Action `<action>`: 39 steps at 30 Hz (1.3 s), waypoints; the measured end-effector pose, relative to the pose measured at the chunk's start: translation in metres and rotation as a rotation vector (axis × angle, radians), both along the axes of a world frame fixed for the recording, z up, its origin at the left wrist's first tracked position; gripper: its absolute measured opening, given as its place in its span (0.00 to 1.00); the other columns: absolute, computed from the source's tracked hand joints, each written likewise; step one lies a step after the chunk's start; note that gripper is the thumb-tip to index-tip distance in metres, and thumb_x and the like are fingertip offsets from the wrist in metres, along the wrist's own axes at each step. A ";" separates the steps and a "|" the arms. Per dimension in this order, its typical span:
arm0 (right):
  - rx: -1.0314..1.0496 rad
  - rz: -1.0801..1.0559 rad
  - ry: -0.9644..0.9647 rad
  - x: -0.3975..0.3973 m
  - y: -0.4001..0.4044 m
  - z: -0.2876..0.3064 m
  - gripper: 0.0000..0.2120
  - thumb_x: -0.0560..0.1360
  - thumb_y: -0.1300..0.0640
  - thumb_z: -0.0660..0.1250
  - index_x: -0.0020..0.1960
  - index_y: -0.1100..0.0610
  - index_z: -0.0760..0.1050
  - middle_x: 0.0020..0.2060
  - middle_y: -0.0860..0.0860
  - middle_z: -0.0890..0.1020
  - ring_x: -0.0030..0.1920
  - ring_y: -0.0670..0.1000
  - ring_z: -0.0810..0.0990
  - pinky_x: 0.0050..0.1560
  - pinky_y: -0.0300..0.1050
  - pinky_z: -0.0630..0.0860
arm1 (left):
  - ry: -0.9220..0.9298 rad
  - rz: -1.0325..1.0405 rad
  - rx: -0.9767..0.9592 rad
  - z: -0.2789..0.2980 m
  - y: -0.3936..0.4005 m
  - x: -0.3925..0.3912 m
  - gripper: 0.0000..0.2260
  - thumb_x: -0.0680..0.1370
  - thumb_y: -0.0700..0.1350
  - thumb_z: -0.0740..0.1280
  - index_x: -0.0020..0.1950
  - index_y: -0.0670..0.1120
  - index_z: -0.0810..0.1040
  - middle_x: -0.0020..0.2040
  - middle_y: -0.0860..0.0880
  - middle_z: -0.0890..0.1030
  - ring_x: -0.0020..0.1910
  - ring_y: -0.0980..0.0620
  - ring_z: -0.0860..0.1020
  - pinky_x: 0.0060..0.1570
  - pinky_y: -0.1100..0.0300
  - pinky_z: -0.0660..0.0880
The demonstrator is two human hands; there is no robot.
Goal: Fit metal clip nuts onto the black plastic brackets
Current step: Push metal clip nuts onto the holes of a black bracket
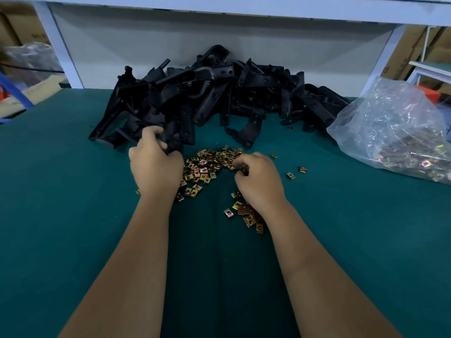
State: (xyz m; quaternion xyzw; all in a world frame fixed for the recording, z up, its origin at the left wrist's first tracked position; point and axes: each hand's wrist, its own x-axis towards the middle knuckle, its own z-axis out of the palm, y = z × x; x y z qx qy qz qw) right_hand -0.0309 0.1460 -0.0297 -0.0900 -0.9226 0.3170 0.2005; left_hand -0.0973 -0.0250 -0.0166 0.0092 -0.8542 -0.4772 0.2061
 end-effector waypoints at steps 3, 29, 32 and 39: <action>-0.016 -0.003 0.004 0.000 0.000 -0.001 0.14 0.76 0.64 0.63 0.57 0.53 0.81 0.54 0.48 0.79 0.59 0.50 0.74 0.57 0.49 0.75 | -0.075 0.038 -0.291 -0.004 0.000 -0.001 0.23 0.74 0.43 0.66 0.69 0.52 0.73 0.61 0.45 0.75 0.63 0.41 0.65 0.62 0.48 0.64; -0.844 0.030 0.239 0.003 -0.004 0.017 0.06 0.80 0.53 0.65 0.49 0.49 0.81 0.46 0.51 0.84 0.45 0.47 0.81 0.50 0.44 0.78 | 0.469 -0.234 0.044 0.006 0.034 0.027 0.10 0.76 0.45 0.72 0.56 0.48 0.85 0.51 0.54 0.85 0.50 0.55 0.83 0.55 0.56 0.79; -1.051 0.045 0.244 0.003 -0.001 0.019 0.12 0.81 0.54 0.64 0.53 0.61 0.80 0.45 0.59 0.84 0.43 0.52 0.81 0.46 0.46 0.78 | 0.652 -0.377 -0.177 0.000 0.046 0.031 0.09 0.75 0.41 0.73 0.54 0.44 0.86 0.53 0.49 0.85 0.52 0.51 0.83 0.53 0.54 0.80; -1.286 -0.015 0.336 0.004 0.015 0.023 0.08 0.78 0.67 0.63 0.54 0.65 0.80 0.45 0.56 0.84 0.45 0.52 0.81 0.47 0.44 0.77 | 0.426 -0.587 -0.026 -0.001 0.062 0.044 0.16 0.74 0.47 0.71 0.61 0.48 0.75 0.57 0.56 0.80 0.60 0.58 0.76 0.62 0.57 0.73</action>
